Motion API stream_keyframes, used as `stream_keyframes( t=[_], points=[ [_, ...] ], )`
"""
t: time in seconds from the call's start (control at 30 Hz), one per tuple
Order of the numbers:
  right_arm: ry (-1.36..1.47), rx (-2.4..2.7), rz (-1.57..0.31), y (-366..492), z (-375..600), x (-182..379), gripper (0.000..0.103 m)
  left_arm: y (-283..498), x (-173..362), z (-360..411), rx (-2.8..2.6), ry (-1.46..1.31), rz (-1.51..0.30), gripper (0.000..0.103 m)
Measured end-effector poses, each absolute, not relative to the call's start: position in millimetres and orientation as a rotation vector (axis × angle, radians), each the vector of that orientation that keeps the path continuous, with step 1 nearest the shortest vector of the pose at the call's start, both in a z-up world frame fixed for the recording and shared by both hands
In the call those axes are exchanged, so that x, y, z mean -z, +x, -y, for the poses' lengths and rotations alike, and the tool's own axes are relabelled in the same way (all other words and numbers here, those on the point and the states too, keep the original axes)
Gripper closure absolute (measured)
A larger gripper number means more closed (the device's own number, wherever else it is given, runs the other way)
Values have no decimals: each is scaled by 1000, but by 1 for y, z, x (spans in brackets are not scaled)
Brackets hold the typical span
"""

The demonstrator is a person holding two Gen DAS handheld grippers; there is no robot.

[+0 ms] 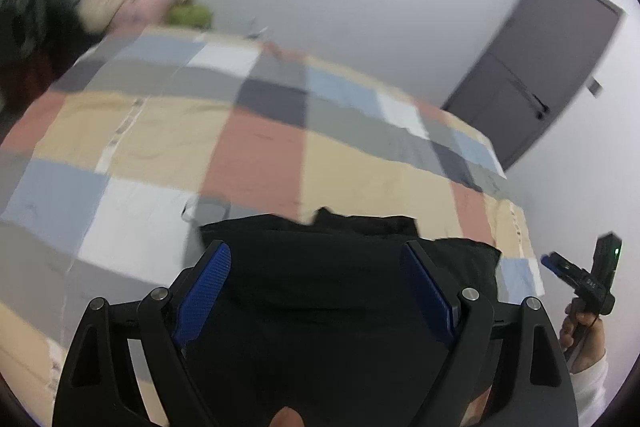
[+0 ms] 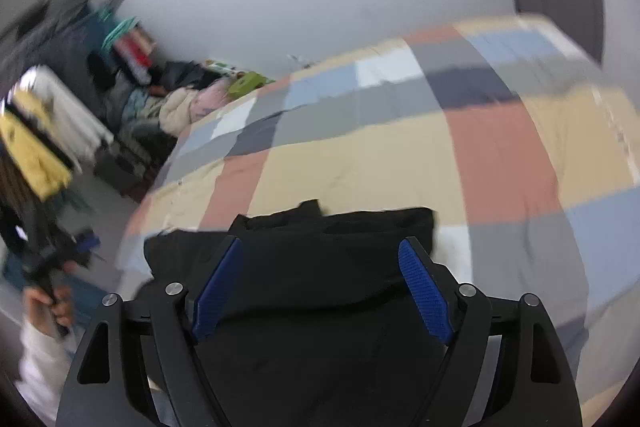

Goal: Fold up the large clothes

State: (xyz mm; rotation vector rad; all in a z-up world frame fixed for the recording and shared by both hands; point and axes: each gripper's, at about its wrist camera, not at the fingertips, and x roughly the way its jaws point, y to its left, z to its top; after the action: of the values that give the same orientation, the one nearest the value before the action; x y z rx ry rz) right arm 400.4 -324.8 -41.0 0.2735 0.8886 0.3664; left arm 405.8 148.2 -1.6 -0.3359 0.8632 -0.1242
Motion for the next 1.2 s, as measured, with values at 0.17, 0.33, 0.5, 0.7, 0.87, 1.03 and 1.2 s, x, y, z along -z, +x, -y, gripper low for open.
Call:
stream_keyframes(
  t=[0.17, 0.33, 0.5, 0.7, 0.87, 1.03, 1.2],
  points=[
    [225, -394, -849, 378, 259, 84, 24, 400, 37, -80, 187, -232, -857, 16],
    [142, -369, -850, 374, 228, 124, 24, 410, 86, -35, 190, -151, -877, 16],
    [134, -331, -824, 391, 228, 142, 24, 429, 114, -23, 166, -109, -866, 16],
    [114, -322, -828, 422, 219, 153, 22, 460, 127, -22, 128, -89, -861, 16],
    [98, -312, -854, 451, 212, 168, 19, 489, 139, -23, 96, -66, -874, 15],
    [110, -316, -895, 478, 211, 182, 17, 517, 152, -26, 71, -62, -897, 15],
    [85, -297, -900, 486, 207, 188, 17, 532, 159, -24, 46, -52, -911, 15]
  ],
)
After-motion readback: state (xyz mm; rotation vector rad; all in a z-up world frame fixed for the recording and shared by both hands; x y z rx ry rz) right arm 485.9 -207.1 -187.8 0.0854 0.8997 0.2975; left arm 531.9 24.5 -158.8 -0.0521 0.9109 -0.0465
